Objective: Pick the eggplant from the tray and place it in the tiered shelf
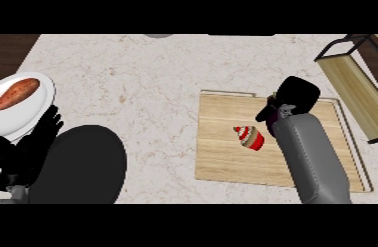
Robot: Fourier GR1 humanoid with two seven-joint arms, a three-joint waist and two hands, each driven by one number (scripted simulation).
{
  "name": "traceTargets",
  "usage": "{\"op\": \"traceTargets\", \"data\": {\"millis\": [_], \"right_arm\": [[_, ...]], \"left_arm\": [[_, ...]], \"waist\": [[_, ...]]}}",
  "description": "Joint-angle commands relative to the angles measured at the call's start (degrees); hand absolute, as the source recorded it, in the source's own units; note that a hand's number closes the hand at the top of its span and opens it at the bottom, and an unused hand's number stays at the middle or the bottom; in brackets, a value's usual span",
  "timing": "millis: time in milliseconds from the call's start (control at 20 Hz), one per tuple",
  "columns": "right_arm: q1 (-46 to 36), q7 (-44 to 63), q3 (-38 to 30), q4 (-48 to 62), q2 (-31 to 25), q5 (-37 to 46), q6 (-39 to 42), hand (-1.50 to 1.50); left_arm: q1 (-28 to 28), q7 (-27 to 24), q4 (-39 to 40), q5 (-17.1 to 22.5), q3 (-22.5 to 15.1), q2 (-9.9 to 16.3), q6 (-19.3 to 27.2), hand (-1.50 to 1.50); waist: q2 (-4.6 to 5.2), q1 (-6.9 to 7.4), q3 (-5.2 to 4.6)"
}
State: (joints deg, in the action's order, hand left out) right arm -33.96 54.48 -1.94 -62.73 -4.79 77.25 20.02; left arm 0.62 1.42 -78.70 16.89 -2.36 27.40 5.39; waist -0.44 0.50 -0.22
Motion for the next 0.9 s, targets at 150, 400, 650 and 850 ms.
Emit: {"op": "traceTargets", "data": {"millis": [150, 400, 650, 850], "right_arm": [[-8.52, 5.62, -14.82, 7.17, -4.57, -2.97, -15.65, 1.5], [-15.93, 5.6, -16.24, 14.95, -7.36, -1.31, -20.92, 1.5], [-22.65, 10.76, -16.48, 14.23, -7.12, 0.99, -23.99, 1.5], [-24.0, 11.81, -17.74, 5.59, -6.01, -0.1, -23.79, 1.5]], "left_arm": [[-1.73, 0.34, 0.69, -0.45, 0.53, 0.51, -0.7, 0.0], [-4.21, 2.88, 0.66, -1.03, 0.15, -1.22, 0.22, 0.0], [-1.53, 3.96, -3.75, -1.18, 0.67, -0.12, -0.19, 0.0], [1.15, 0.53, -1.28, -1.8, 1.15, -1.51, -0.18, 0.0]], "waist": [[1.55, 1.19, 0.35], [1.0, 0.7, 0.25], [0.67, 1.09, 0.26], [0.2, -0.15, 0.19]]}}
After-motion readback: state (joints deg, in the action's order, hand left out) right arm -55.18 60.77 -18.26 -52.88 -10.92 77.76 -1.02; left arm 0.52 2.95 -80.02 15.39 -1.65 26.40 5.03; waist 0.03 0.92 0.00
